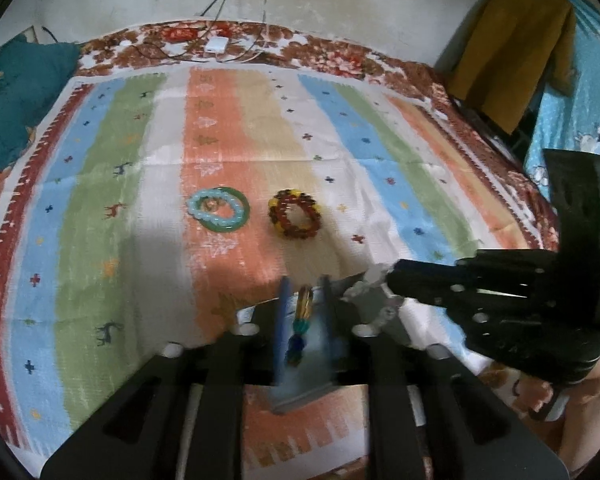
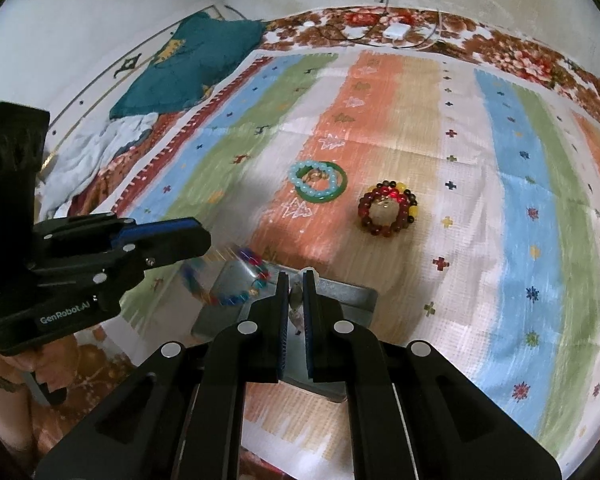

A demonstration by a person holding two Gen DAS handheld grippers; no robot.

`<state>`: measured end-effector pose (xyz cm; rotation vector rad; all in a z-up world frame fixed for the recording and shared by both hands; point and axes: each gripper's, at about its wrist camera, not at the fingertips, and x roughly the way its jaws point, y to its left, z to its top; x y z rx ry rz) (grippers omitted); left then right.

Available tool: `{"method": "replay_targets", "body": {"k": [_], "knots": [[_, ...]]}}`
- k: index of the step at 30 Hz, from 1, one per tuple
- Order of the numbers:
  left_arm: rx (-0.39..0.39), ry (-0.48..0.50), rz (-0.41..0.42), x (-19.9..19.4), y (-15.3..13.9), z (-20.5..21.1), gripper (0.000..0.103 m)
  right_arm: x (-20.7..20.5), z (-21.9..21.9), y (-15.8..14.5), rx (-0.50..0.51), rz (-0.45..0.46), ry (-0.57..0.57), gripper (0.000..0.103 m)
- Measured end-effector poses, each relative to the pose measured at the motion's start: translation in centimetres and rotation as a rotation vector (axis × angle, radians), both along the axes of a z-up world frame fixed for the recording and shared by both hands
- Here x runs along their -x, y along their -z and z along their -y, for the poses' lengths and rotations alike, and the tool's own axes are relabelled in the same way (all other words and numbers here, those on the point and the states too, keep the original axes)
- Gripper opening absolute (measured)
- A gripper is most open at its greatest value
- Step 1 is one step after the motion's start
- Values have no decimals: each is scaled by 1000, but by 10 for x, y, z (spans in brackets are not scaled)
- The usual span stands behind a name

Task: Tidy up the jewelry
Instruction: 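Open both tools to drop the bracelets into the silver tin, then move both open tools back toward the remaining bracelets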

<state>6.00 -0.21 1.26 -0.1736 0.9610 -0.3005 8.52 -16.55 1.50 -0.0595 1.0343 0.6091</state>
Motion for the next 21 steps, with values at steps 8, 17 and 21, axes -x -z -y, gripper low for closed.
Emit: {"method": "replay_targets", "body": {"k": [8,17,21], "knots": [[-21,-126,5,-11,3,-33,59,-19,15,6,8,14,106,61],[-75,-187,-6,-31,13,-46,83,-47,20,17,12,-4,187,70],[-81,-194,5,-41,17,-47,91,-60,19,24,20,-27,201,70]]}}
